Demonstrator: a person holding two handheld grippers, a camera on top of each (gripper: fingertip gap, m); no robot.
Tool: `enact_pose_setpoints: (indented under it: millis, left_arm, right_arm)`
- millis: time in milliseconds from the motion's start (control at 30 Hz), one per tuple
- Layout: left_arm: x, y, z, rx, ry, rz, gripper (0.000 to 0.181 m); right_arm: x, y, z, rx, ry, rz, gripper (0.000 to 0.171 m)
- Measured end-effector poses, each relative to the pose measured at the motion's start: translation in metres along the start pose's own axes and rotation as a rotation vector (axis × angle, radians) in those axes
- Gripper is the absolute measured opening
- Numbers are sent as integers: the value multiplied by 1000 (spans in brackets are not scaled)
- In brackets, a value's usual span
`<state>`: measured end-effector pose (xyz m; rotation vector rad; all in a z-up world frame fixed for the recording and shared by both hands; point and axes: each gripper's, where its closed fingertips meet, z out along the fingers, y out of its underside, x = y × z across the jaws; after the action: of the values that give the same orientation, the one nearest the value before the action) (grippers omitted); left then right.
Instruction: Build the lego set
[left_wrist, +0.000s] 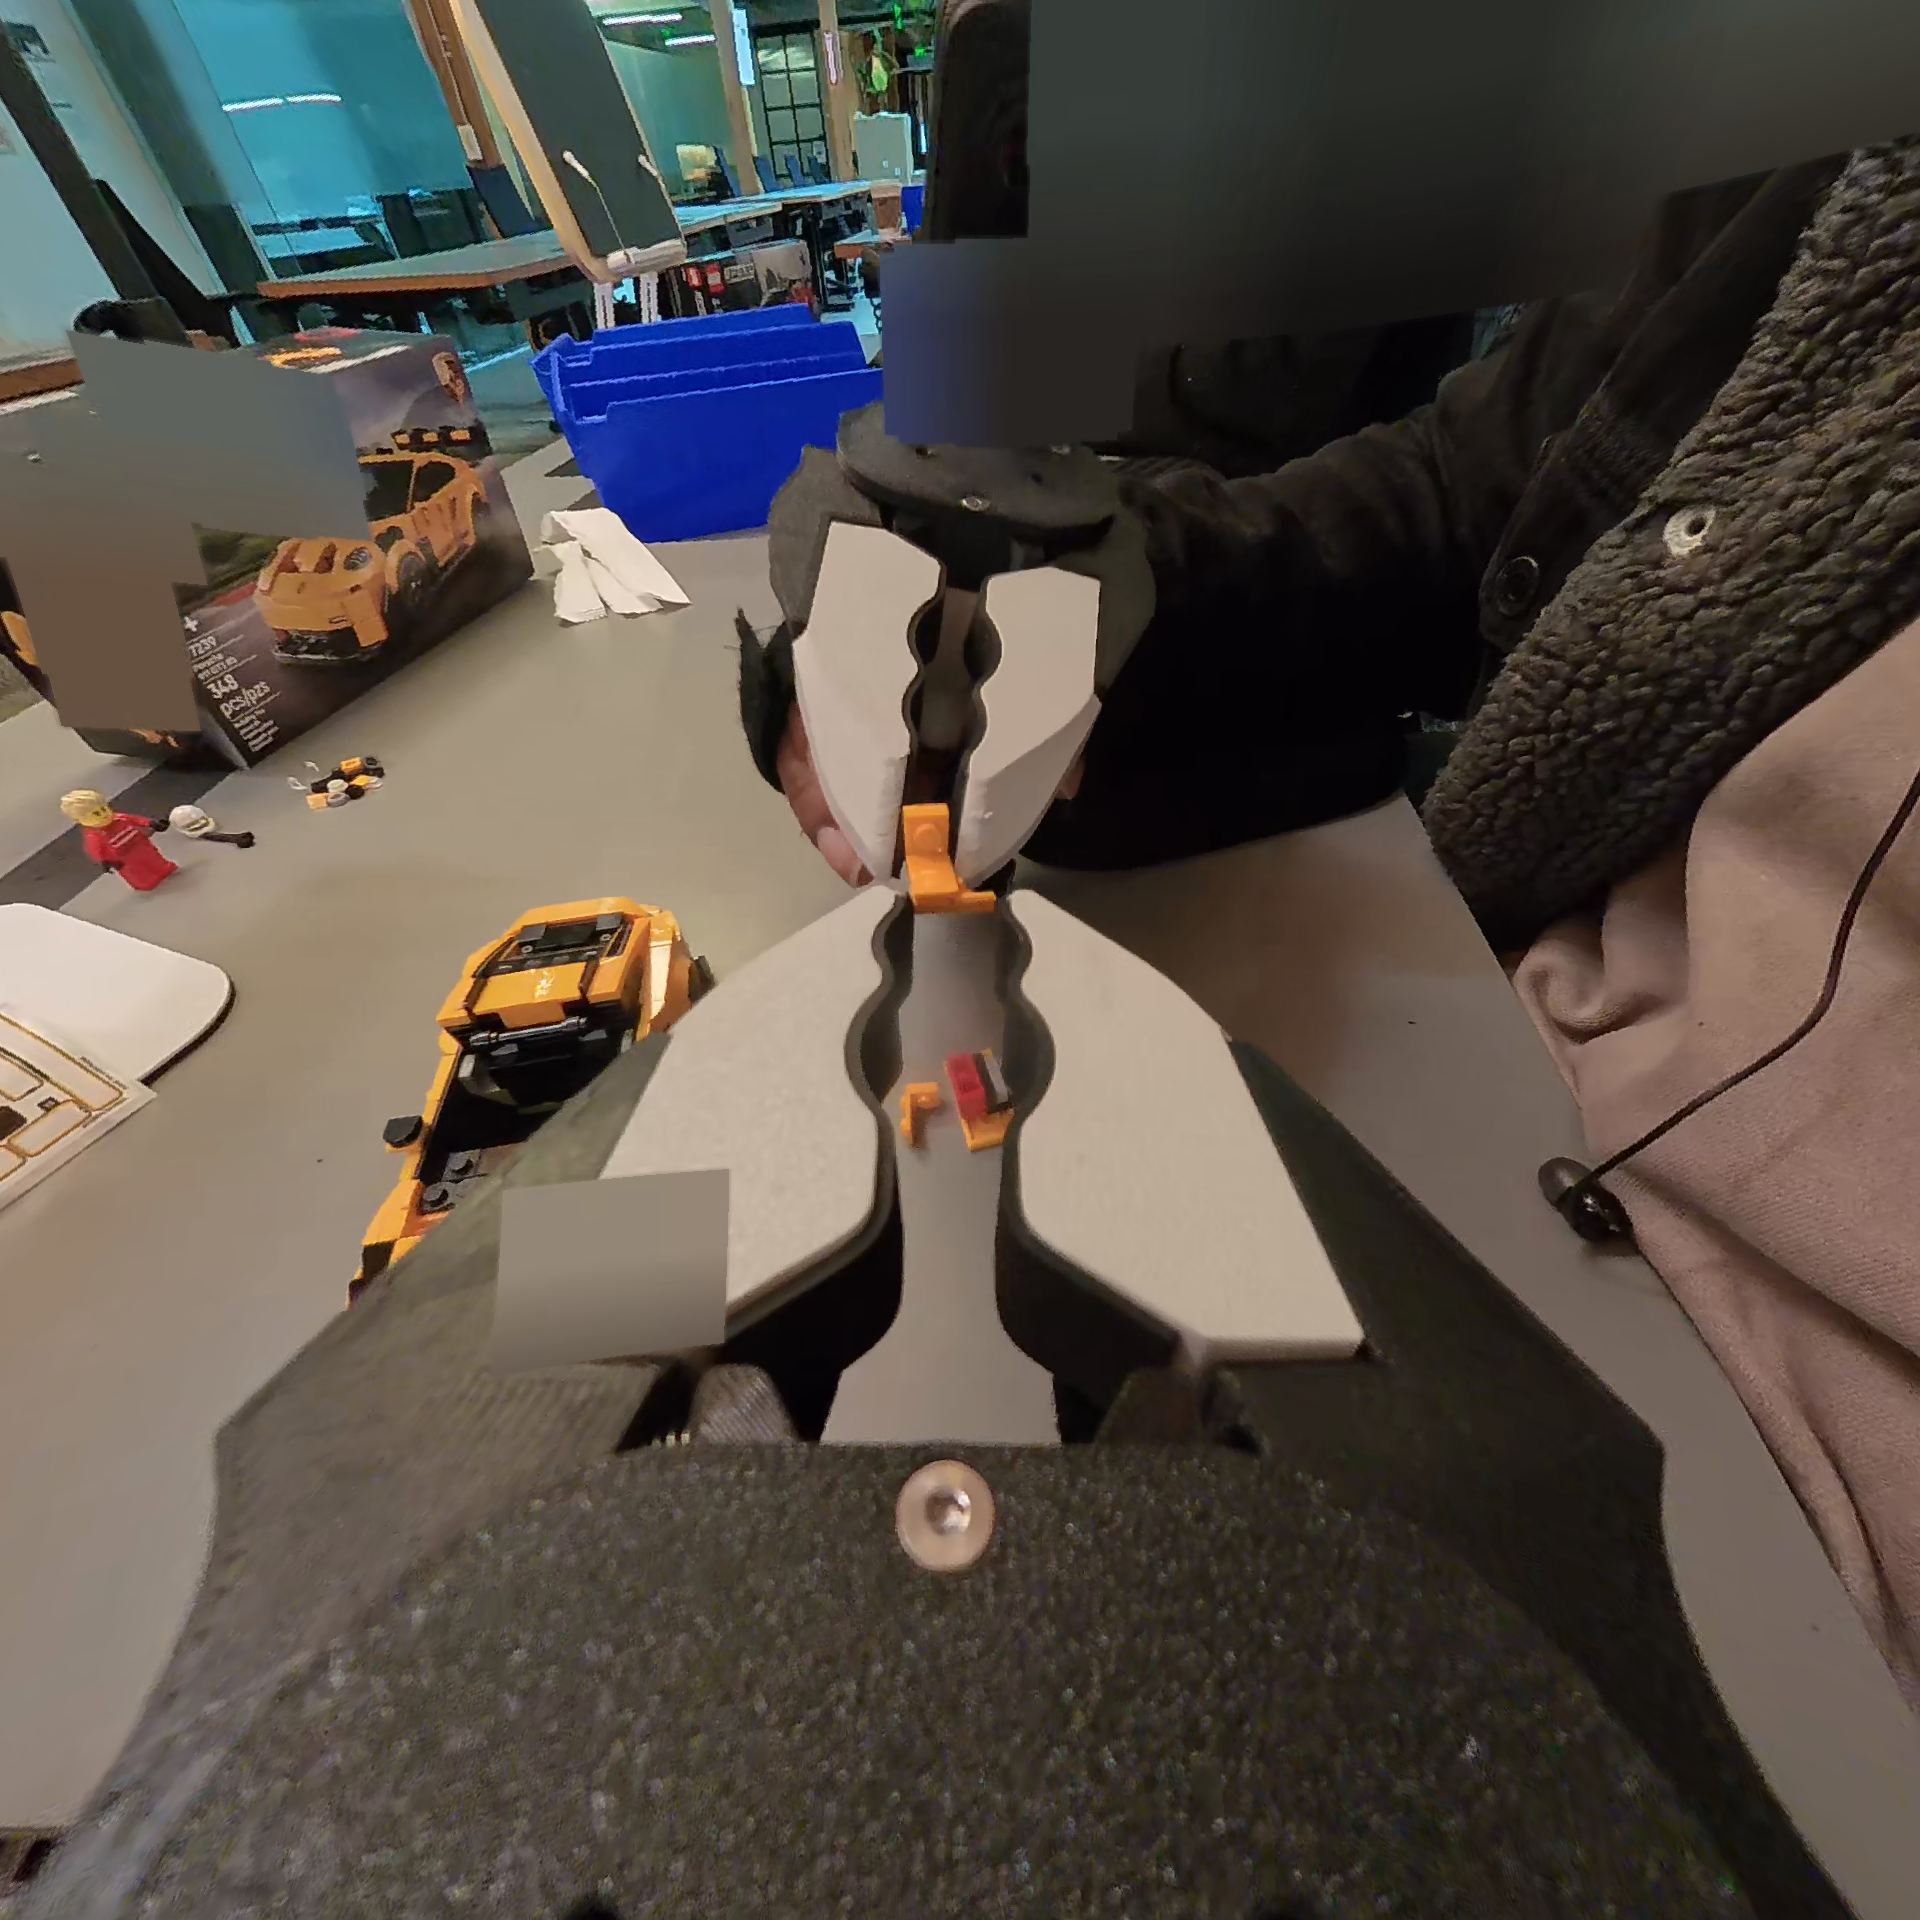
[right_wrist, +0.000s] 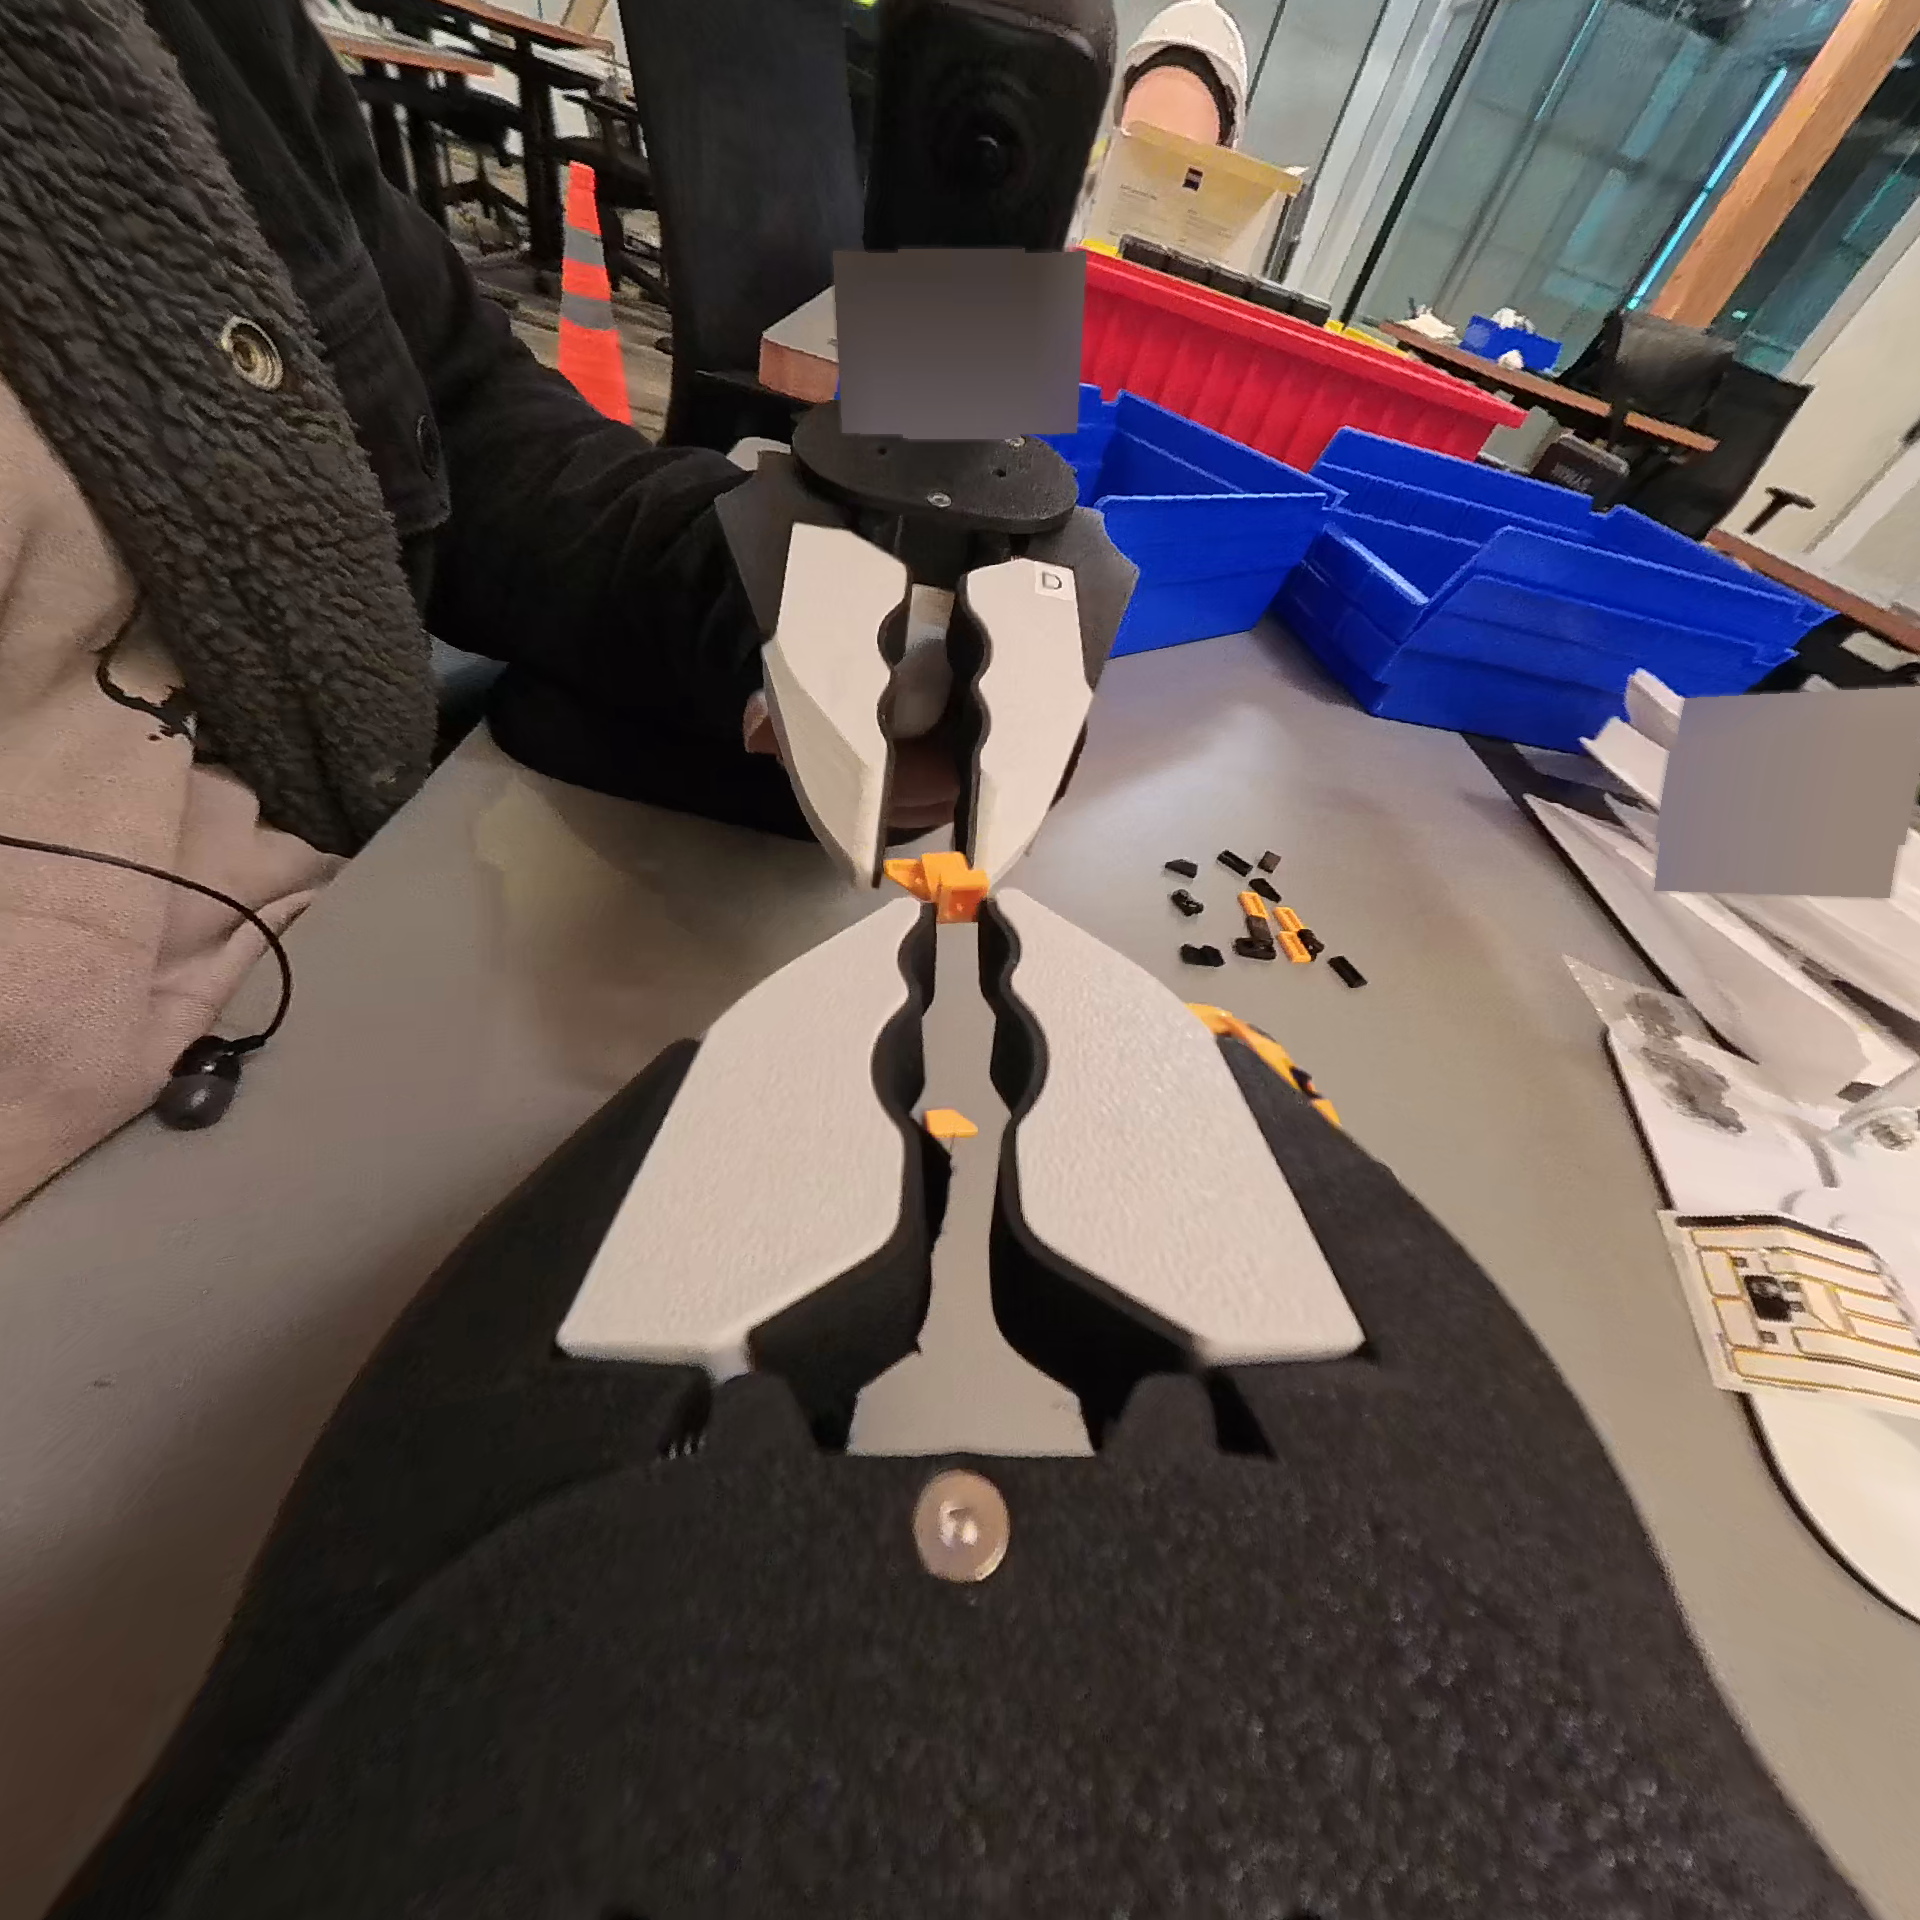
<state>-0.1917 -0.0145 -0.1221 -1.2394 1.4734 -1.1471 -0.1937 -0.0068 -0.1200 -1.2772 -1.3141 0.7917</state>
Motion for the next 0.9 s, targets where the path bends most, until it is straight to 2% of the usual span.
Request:
enact_pose_setpoints:
  millis: [200,300,533,633,767,900]
  left_arm:
    - [-1,12,6,-66,-15,9,21]
    - [3,21,10,-115,7,-6,15]
    - [6,49,18,-270,25,-63,15]
    - [8,62,20,-337,42,-103,15]
    - [10,83,24,-457,46,-148,15]
    - [11,92,29,-499,46,-185,14]
  right_arm:
    - [-5,12,-1,-64,-52,27,8]
    - [-8,23,2,-122,-66,20,8]
    - [-16,51,3,-291,-125,50,8]
    - [-16,62,-6,-372,-146,49,11]
    - [-15,78,-23,-471,-169,77,25]
    - [-29,94,-21,-561,-230,77,34]
